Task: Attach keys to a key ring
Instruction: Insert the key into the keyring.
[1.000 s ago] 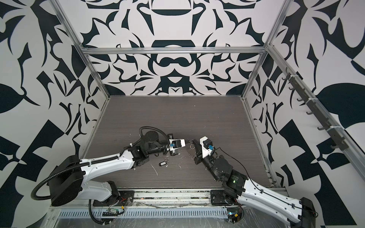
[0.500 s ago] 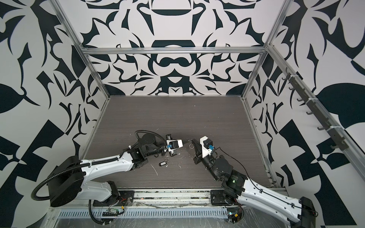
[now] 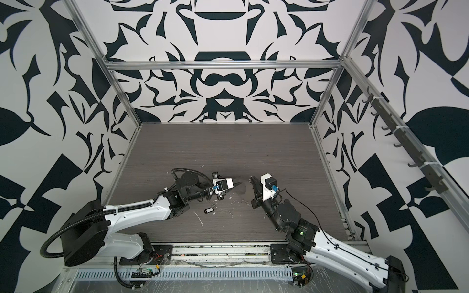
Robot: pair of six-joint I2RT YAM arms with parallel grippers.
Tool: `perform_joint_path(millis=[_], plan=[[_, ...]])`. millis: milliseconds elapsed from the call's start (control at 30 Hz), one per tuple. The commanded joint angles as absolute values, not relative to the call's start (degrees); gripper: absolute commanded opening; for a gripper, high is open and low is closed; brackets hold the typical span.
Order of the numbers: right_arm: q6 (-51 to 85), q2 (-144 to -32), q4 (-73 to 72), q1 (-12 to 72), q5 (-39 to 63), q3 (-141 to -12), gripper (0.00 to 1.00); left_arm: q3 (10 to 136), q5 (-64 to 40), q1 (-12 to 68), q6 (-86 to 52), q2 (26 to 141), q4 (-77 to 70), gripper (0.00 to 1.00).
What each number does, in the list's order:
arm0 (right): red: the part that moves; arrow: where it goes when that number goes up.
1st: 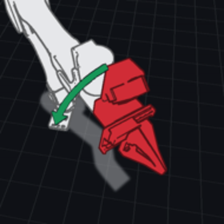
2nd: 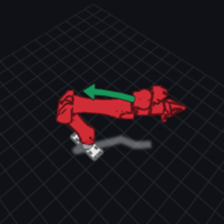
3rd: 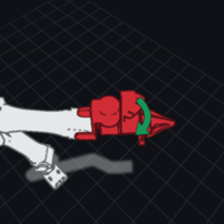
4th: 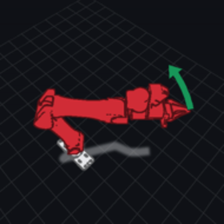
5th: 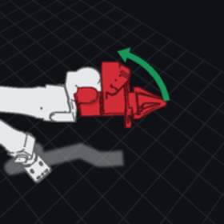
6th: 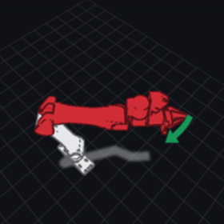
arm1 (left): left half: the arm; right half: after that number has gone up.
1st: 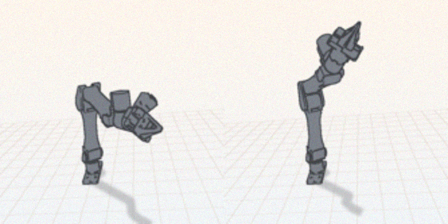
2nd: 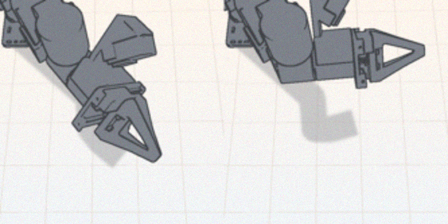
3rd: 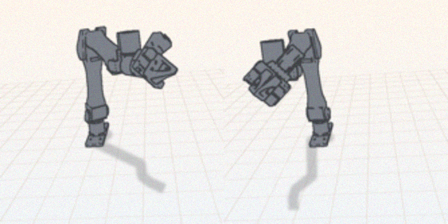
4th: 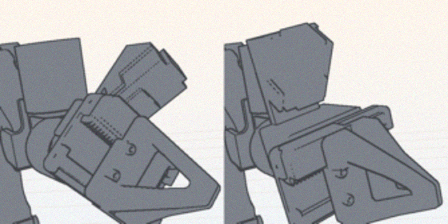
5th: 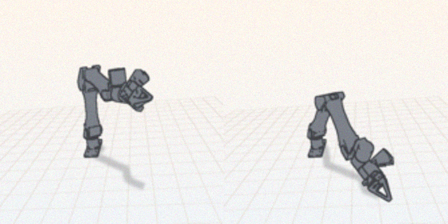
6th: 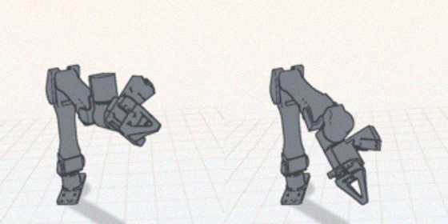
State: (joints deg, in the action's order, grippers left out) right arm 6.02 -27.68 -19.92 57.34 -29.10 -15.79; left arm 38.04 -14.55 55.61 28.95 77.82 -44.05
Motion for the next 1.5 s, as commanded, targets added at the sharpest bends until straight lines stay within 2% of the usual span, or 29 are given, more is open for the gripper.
perform_joint_path(millis=[0,467,800,1233,1333,1467], plan=[[5.63,-26.70,-22.15,57.22,-30.24,-16.00,0.00,40.51,-14.89,55.55,29.84,77.08,-41.76,0.26],[5.16,-27.64,-22.55,57.23,-29.75,-16.35,0.00,48.46,-19.42,55.55,31.72,80.76,-26.72,0.30],[4.29,-29.53,-23.66,57.22,-30.87,-16.34,0.00,50.14,-19.06,55.63,32.08,81.97,-24.27,0.33],[5.86,-34.05,-25.01,57.22,-32.25,-18.27,0.00,52.36,-19.08,55.63,31.03,83.63,-22.26,0.31],[6.83,-35.89,-24.60,57.22,-32.50,-19.43,0.00,52.88,-18.40,55.63,31.03,84.00,-21.84,0.35],[7.28,-37.17,-25.49,57.22,-33.04,-19.67,0.00,53.73,-17.42,55.63,31.12,84.93,-21.02,0.47]])
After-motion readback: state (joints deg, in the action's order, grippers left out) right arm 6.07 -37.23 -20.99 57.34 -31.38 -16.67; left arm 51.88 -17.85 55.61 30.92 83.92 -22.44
